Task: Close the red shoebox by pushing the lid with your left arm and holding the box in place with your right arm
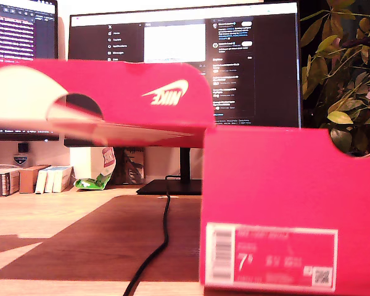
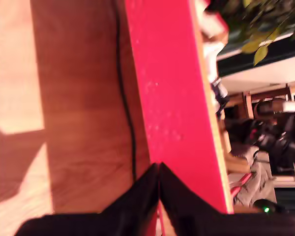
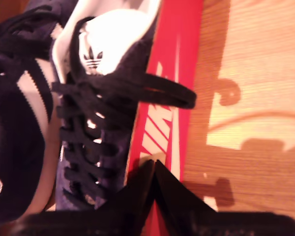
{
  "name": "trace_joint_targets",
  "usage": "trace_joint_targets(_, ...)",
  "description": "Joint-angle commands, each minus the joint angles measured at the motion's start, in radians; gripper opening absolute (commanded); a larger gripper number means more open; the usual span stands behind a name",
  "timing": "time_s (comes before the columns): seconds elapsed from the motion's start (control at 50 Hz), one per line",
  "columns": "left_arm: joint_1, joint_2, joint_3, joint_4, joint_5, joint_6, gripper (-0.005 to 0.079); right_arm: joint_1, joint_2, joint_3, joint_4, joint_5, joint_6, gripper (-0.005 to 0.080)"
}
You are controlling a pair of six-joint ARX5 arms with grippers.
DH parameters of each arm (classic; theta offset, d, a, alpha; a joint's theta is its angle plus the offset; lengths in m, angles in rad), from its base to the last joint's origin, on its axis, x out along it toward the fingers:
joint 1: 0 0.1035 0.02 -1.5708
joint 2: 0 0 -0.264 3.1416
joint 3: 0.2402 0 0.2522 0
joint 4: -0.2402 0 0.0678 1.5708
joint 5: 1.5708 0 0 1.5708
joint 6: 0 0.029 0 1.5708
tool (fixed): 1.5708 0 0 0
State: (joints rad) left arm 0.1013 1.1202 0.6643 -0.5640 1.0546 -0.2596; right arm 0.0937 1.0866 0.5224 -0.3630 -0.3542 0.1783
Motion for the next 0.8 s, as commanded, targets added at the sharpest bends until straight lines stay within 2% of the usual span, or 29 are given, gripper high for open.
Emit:
trace_joint_targets(0.0,-0.032,-0.019,0.002,-0.016,0.039,-0.006,-0.0019,0.084,0.005,0.017,0.004,-0.075,-0.003,-0.0012)
trace_joint_targets(0.36,-0.058,-0.09,0.031,-0.016,0.048,-0.053,-0.0019,0.192,0.005,0.017,0.01,-0.074,0.005,-0.0012)
trace_joint_targets(0.6,-0.127,-0.094,0.031,0.023,0.044,-0.088,-0.0019,0.2,0.005,0.017,0.027,-0.074,0.005,-0.0012)
trace_joint_targets(0.78,-0.197,-0.094,0.032,0.13,0.036,-0.188,-0.0019,0.2,0.005,0.017,0.035,-0.074,0.005,-0.0012)
